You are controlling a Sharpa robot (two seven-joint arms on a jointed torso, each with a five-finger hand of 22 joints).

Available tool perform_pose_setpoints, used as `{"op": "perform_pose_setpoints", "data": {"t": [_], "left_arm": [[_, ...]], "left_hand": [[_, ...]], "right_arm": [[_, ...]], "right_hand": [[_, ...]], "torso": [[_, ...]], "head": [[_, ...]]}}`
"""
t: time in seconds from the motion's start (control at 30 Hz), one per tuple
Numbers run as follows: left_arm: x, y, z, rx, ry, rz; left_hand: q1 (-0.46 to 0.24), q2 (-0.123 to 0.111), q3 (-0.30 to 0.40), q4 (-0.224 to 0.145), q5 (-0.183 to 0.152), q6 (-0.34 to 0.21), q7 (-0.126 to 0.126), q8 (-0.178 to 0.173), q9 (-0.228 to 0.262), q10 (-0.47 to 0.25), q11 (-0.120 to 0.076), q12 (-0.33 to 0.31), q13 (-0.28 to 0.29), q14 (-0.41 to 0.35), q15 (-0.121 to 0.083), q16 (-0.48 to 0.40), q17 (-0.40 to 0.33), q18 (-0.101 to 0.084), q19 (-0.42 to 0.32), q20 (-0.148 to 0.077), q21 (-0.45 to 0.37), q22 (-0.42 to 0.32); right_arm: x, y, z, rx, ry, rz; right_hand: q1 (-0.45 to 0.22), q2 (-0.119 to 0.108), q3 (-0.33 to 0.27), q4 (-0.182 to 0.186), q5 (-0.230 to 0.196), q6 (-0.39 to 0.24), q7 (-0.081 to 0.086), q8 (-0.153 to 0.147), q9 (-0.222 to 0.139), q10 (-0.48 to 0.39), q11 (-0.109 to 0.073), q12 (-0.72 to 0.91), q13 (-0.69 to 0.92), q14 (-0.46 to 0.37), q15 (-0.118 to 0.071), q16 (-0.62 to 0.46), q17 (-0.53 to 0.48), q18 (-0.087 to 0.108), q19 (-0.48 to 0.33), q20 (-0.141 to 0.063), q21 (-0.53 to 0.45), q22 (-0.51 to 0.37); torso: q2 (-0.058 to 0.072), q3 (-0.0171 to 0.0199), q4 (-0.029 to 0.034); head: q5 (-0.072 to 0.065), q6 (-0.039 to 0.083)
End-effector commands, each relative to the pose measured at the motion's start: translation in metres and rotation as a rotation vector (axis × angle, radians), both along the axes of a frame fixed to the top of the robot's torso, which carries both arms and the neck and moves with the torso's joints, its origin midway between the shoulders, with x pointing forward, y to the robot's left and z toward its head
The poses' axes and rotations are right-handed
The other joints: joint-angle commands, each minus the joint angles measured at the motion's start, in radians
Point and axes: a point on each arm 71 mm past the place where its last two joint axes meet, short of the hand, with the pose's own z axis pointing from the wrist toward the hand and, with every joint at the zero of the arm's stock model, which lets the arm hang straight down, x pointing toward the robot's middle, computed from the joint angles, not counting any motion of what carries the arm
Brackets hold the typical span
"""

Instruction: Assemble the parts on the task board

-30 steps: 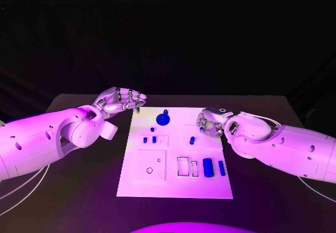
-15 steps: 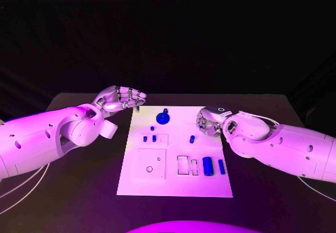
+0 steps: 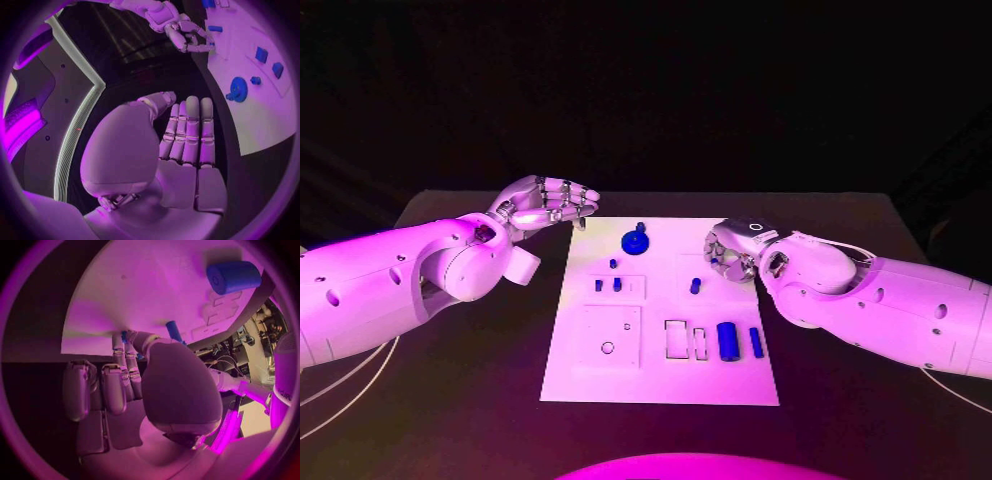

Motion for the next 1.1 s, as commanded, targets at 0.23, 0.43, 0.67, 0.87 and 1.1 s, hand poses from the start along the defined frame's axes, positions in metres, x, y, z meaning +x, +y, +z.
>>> {"op": "perform_pose_setpoints", "data": {"t": [0.23,0.43,0.67,0.87,1.1], "left_arm": [[-0.001,-0.001,0.001,-0.006,-0.002,-0.008],[0.000,0.000,0.001,-0.005,-0.001,-0.001],[0.001,0.001,0.001,-0.005,-0.001,0.004],[0.001,-0.002,0.001,-0.010,-0.002,0.000],[0.000,-0.009,0.001,-0.019,-0.004,-0.009]], "left_hand": [[0.006,0.003,-0.003,-0.006,0.001,-0.006,0.001,0.006,-0.002,-0.010,0.002,0.001,-0.002,0.008,0.001,-0.005,-0.002,0.012,0.006,0.003,0.005,0.002],[0.005,0.003,-0.004,-0.005,0.001,-0.009,0.002,0.005,-0.003,-0.012,0.002,0.000,-0.004,0.008,0.002,-0.006,-0.003,0.012,0.005,0.003,0.005,0.003],[0.003,0.003,-0.005,-0.005,0.001,-0.012,0.003,0.004,-0.004,-0.014,0.003,0.000,-0.005,0.008,0.002,-0.007,-0.003,0.012,0.004,0.003,0.005,0.003],[0.002,0.003,-0.005,-0.005,0.002,-0.014,0.004,0.003,-0.005,-0.015,0.004,0.000,-0.006,0.008,0.003,-0.008,-0.004,0.012,0.003,0.003,0.005,0.003],[0.002,0.003,-0.005,-0.005,0.002,-0.014,0.004,0.003,-0.005,-0.015,0.004,0.000,-0.006,0.008,0.003,-0.008,-0.004,0.012,0.003,0.003,0.005,0.003]], "right_arm": [[-0.006,-0.005,0.003,0.048,-0.038,0.001],[-0.009,-0.008,0.016,0.115,-0.073,0.008],[-0.017,-0.011,0.030,0.195,-0.097,0.022],[-0.033,0.001,0.037,0.278,-0.099,0.075],[-0.058,0.035,0.036,0.350,-0.065,0.179]], "right_hand": [[-0.018,-0.002,0.083,-0.090,0.004,0.009,0.002,0.006,0.004,0.041,-0.033,0.001,0.003,0.060,-0.008,0.004,0.027,0.000,0.047,-0.003,0.009,0.186],[-0.021,-0.003,0.085,-0.091,0.002,0.010,0.002,0.006,0.004,0.042,-0.033,0.000,0.003,0.060,-0.008,0.004,0.027,-0.001,0.048,-0.003,0.012,0.187],[-0.024,-0.003,0.086,-0.092,0.002,0.010,0.002,0.006,0.005,0.043,-0.033,-0.001,0.003,0.060,-0.009,0.005,0.028,-0.002,0.049,-0.003,0.014,0.188],[-0.025,-0.004,0.087,-0.093,0.002,0.011,0.002,0.006,0.006,0.043,-0.033,-0.001,0.003,0.060,-0.010,0.004,0.027,-0.002,0.049,-0.002,0.016,0.189],[-0.026,-0.004,0.089,-0.096,0.004,0.010,0.003,0.006,0.006,0.044,-0.034,-0.002,0.003,0.058,-0.011,0.001,0.022,-0.001,0.048,-0.002,0.014,0.188]], "torso": [[-0.001,-0.0007,0.0002],[-0.001,-0.0015,-0.0005],[0.000,-0.0012,-0.0001],[0.000,-0.0003,-0.0005],[-0.001,-0.0002,-0.0001]], "head": [[0.000,0.001],[0.001,0.003],[0.005,0.003],[0.016,0.003],[0.052,-0.001]]}}
